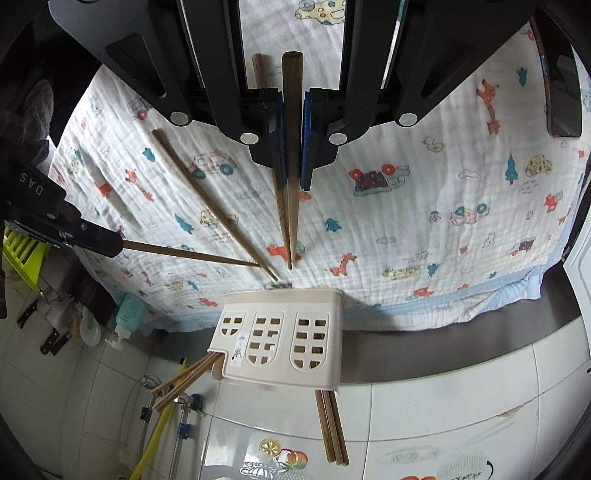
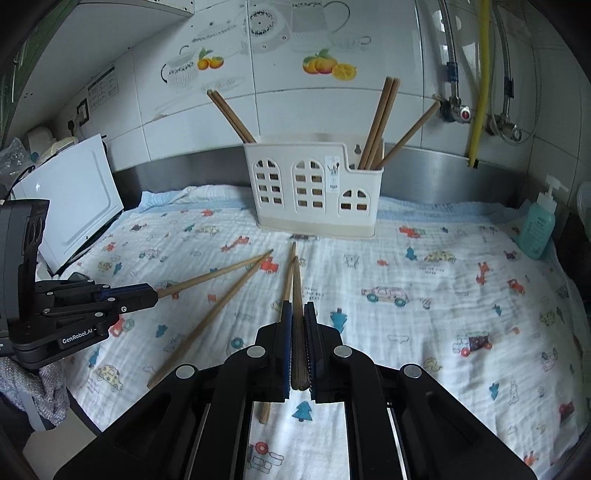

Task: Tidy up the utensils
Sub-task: 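Lift both held chopsticks and carry them above the white holder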

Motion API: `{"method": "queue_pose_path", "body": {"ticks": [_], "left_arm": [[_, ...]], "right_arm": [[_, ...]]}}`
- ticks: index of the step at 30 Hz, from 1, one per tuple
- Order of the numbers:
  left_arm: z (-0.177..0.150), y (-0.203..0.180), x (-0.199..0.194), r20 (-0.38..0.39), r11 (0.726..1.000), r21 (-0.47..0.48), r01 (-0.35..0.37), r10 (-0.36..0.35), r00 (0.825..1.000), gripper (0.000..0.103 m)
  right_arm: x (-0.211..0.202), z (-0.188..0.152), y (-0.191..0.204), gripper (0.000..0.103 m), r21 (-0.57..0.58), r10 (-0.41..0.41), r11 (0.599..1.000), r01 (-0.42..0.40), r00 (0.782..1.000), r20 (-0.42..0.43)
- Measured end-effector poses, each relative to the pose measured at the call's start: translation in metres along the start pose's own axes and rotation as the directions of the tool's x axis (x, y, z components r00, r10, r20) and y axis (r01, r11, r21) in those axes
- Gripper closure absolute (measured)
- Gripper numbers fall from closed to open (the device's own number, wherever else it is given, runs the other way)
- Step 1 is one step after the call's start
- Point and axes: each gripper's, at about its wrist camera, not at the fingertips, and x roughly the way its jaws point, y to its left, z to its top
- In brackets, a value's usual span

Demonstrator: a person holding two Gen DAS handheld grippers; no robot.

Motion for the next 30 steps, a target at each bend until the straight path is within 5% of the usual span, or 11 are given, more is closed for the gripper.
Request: {"method": "queue_pose_path", "body": {"ticks": [19,30], "left_arm": [[0.085,0.014,-0.015,0.107,1.000,0.021,0.011,-0.013,0.994,0.097],[0.135,0.004,-0.019,0.136,0.995,0.095,0.024,-0.037,0.990,0.097]], "right_arm": [[-0.032,0.127,-0.021,0.097,-0.041,0.011,0.999,-0.006,0.993,0.118],[-0.047,0.196,-0.030,0.096,-0.105,-0.057,0.992,0.075,0.984,0.166]]}}
